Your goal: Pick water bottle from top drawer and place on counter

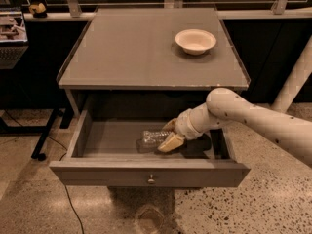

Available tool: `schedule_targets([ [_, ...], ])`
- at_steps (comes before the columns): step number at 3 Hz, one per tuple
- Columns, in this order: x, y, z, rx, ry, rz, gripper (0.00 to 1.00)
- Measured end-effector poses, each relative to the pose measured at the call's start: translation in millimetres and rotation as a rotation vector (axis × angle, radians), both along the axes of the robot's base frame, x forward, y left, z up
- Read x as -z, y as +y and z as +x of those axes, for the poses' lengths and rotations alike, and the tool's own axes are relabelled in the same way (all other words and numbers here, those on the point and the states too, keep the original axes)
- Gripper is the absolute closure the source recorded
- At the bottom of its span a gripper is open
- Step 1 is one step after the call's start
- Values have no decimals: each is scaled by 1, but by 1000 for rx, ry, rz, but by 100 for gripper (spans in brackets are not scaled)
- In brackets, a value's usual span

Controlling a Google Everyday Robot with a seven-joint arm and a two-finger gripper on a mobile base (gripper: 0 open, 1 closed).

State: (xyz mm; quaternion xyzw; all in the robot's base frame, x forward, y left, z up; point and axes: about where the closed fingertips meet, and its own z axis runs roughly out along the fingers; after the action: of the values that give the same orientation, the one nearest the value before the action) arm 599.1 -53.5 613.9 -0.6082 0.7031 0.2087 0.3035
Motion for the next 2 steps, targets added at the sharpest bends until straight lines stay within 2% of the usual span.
schedule_targets([
  [1, -31, 7, -9, -18, -54, 52, 100],
  [2, -58, 10, -17, -14, -89, 73, 100],
])
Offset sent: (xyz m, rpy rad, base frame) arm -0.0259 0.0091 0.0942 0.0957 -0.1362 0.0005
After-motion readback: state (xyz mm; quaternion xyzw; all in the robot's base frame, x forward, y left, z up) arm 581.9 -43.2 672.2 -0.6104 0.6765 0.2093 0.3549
